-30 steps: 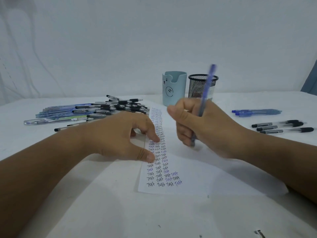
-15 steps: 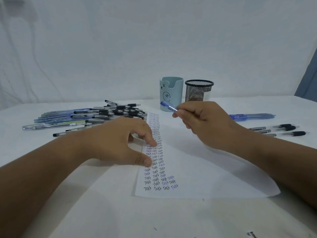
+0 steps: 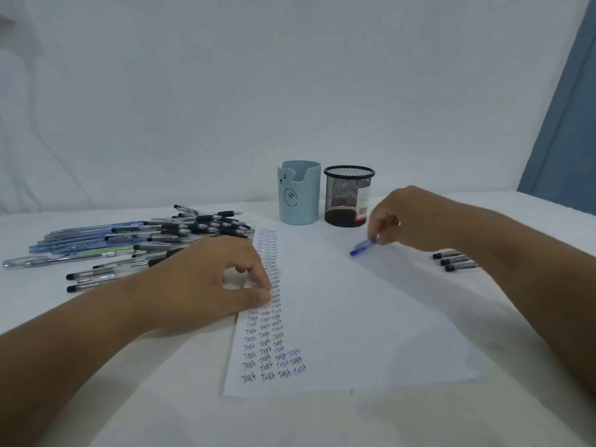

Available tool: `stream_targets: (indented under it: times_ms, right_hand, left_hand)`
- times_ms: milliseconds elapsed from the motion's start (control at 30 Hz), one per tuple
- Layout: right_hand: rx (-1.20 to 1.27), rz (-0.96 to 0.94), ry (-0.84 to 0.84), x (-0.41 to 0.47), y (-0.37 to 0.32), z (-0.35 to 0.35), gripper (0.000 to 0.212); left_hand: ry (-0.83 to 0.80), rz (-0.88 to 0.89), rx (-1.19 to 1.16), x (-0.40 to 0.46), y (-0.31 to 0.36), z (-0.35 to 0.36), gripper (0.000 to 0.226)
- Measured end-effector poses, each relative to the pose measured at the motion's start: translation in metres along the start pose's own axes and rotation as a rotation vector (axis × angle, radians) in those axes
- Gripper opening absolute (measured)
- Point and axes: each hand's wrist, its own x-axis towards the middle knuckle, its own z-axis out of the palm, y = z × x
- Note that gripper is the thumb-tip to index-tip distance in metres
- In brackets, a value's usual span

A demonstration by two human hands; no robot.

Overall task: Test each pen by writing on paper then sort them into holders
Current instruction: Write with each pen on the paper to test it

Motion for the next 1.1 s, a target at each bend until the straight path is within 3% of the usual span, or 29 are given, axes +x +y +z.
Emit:
stream_targets:
  times_ms: [133,267,667,833,967,1100]
  right_hand:
    - [-0.101,0.209,-0.136,-0.006,0.040,-0.022,0.017]
    - [-0.120,0.337,-0.153,-0.011,0.060,-0.030,0.018]
    - [-0.191,0.338,-0.128,-0.003,0.073,-0.016,0.033]
    - [-0.105,0.148,-0.004,-0.003,0.031,-0.013,0.031]
    - [0.063,-0.176,0.051,-0.010,-0.041,0.014,0.019]
    - [0.114,-0.387,0.054,-0.016,-0.083,0.036,0.013]
  left_hand:
    - [-0.009,0.005,0.037,0.000,0.001,0.000,0.009]
    - [-0.016,0.010,0.034,-0.001,-0.001,0.000,0.014]
    - [0.000,0.033,0.027,0.002,-0.003,-0.001,0.012]
    - [0.003,0.041,0.043,0.002,-0.003,-0.006,0.012]
    - [0.094,0.001,0.053,0.002,-0.007,-0.019,0.004]
    - [0.143,-0.152,0.100,-0.004,-0.012,-0.046,0.015]
